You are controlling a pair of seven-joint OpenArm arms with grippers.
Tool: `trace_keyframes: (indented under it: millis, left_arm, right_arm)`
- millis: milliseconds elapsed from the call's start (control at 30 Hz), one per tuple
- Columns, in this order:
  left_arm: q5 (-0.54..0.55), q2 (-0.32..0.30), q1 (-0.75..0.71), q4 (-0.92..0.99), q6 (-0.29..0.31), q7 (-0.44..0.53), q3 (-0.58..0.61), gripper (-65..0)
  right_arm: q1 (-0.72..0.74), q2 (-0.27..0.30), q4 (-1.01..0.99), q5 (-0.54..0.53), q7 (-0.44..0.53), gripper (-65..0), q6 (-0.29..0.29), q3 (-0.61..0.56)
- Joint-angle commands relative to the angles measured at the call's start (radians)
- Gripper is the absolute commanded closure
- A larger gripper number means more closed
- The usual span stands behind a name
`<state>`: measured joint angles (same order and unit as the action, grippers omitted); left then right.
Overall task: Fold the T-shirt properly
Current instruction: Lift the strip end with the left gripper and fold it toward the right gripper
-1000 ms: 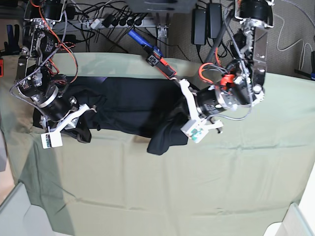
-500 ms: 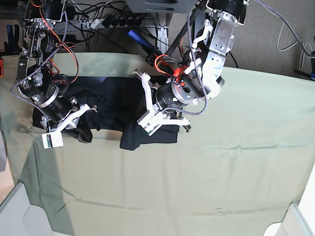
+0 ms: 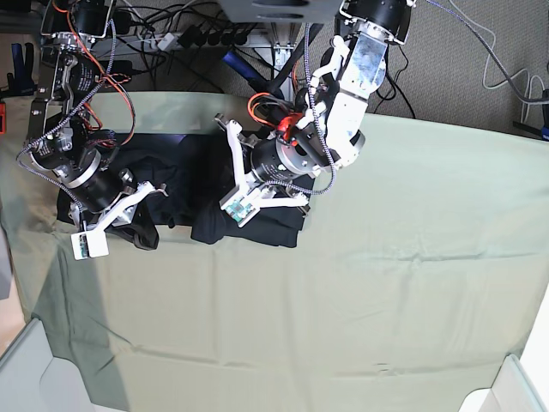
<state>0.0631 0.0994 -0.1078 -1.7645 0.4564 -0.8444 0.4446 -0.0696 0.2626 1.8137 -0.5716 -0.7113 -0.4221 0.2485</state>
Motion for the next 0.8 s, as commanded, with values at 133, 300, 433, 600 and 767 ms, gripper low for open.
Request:
trace_keyframes:
  millis: [133,300,433,600,767]
  left_arm:
    - [-0.045,0.011,0.014,-0.016,-0.007,0.073,0.046,-8.9]
    - [-0.104,0.012,0.014,-0.016,-0.008,0.126,0.061,-33.3]
    - [-0.104,0.042,0.014,-0.017,-0.016,0.122,0.061,-33.6]
    - [-0.106,0.058,0.025,-0.074,-0.02,0.101,0.073,-33.5]
    - [-0.077,0.029,0.073,-0.173,-0.027,0.057,0.071,-33.5]
  right_arm:
    - [0.012,0.01,0.019,-0.013,0.026,0.0,-0.068,0.006]
    - [0.012,0.009,0.019,-0.013,0.026,0.0,-0.068,0.006]
    - [0.014,0.01,0.019,-0.012,0.026,0.0,-0.068,0.006]
    - [0.014,0.01,0.019,-0.012,0.027,0.0,-0.068,0.006]
    - [0.014,0.031,0.019,-0.012,0.027,0.0,-0.068,0.007]
